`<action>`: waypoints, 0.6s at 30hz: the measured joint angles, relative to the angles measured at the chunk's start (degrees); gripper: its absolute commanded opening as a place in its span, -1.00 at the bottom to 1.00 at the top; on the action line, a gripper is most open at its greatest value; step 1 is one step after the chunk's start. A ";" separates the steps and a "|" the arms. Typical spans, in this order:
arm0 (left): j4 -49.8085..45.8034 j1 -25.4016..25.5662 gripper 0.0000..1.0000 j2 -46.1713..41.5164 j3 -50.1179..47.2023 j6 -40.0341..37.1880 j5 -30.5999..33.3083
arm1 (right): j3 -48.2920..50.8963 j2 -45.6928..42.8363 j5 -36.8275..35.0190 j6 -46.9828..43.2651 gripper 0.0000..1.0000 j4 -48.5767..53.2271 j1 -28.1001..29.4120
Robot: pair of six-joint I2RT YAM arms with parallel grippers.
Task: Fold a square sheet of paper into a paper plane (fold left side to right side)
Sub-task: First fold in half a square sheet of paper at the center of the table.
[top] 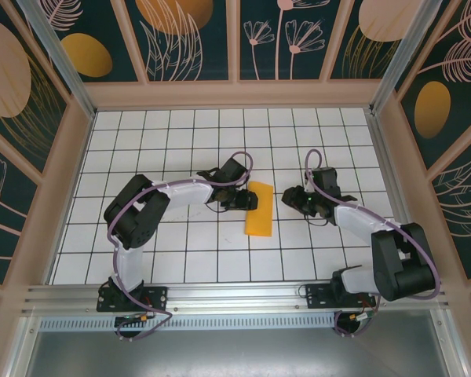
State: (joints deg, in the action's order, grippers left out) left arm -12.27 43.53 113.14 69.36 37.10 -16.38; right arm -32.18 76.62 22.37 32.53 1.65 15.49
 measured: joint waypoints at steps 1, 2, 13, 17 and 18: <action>-0.04 0.00 0.08 0.02 0.02 -0.02 0.00 | 0.00 0.26 0.02 0.07 -0.29 -0.11 0.20; -0.09 0.00 0.09 0.02 0.09 -0.02 0.00 | 0.00 0.48 0.04 0.26 -0.28 -0.13 0.37; -0.85 0.00 0.09 0.28 0.61 -0.22 0.00 | 0.00 1.46 0.37 1.22 -0.37 -0.52 1.70; -0.85 0.00 0.09 0.28 0.61 -0.22 0.00 | 0.00 2.47 1.14 1.95 -0.41 -1.57 2.16; -0.85 0.00 0.09 0.28 0.61 -0.22 0.00 | 0.00 2.78 1.33 2.14 -0.41 -1.73 2.29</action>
State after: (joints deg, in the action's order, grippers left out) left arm -13.13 43.53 113.43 69.97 36.88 -16.38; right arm -32.18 79.40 23.70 34.68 -0.08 17.78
